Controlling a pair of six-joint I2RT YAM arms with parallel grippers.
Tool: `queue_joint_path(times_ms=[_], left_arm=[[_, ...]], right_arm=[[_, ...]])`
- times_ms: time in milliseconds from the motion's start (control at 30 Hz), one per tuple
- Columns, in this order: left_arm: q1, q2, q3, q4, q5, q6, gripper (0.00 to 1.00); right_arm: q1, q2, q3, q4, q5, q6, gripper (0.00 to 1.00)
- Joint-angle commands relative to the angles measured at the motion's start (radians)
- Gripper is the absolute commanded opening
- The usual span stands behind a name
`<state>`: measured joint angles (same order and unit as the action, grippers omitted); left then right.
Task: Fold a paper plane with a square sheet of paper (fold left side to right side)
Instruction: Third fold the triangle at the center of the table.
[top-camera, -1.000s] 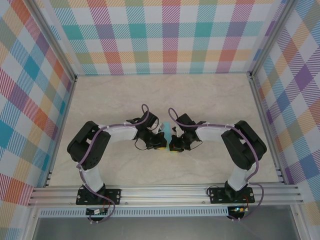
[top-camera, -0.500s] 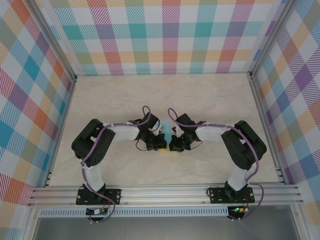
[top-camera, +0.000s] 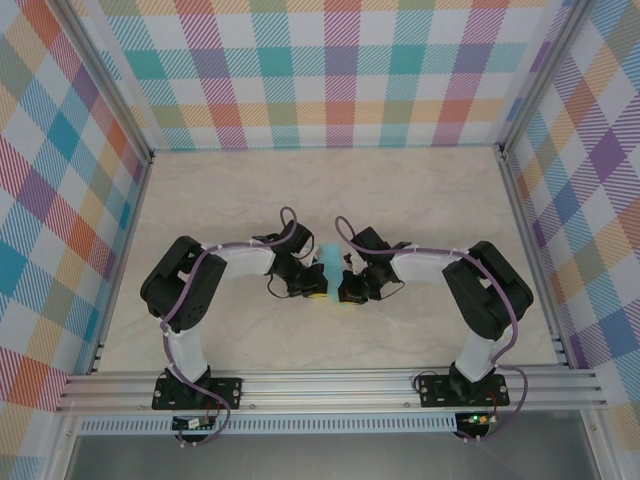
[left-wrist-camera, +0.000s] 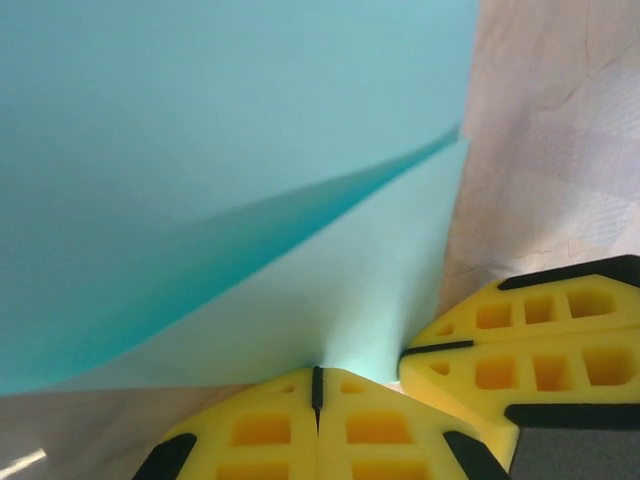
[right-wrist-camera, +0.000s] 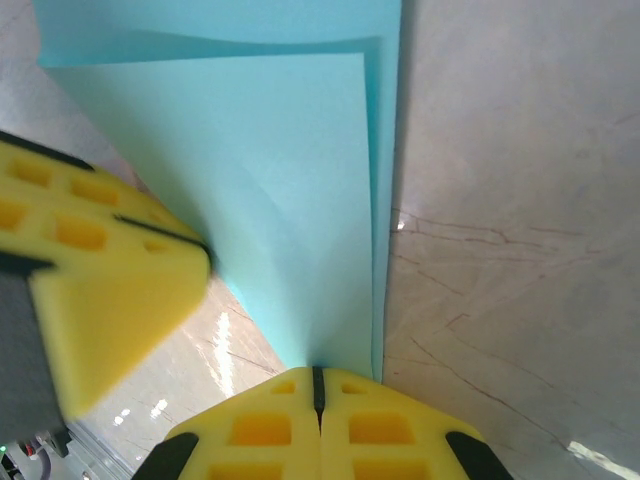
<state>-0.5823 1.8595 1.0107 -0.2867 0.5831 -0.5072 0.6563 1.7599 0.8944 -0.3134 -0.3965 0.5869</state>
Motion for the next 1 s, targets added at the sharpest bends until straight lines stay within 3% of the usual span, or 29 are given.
queue_joint_path(times_ms=[0,467,567,767,967], left_arm=[[0.098,0.03,-0.028,-0.063,-0.137,0.049,0.0],[0.264,-0.018,-0.075,-0.081,-0.115,0.118,0.0],[0.279,-0.066,-0.065,-0.095,-0.105,0.122,0.01],[0.306,-0.201,-0.073,-0.12,-0.082,0.114,0.15],[0.301,-0.303,-0.146,-0.018,0.033,0.005,0.38]], right_arm=[[0.008,0.062,-0.046,-0.162,0.141,-0.018,0.0],[0.008,0.029,-0.048,-0.141,0.137,-0.024,0.0],[0.008,0.003,-0.043,-0.11,0.12,-0.019,0.08],[0.005,-0.103,-0.009,-0.089,0.12,-0.018,0.28],[-0.028,-0.184,0.038,-0.12,0.141,-0.076,0.42]])
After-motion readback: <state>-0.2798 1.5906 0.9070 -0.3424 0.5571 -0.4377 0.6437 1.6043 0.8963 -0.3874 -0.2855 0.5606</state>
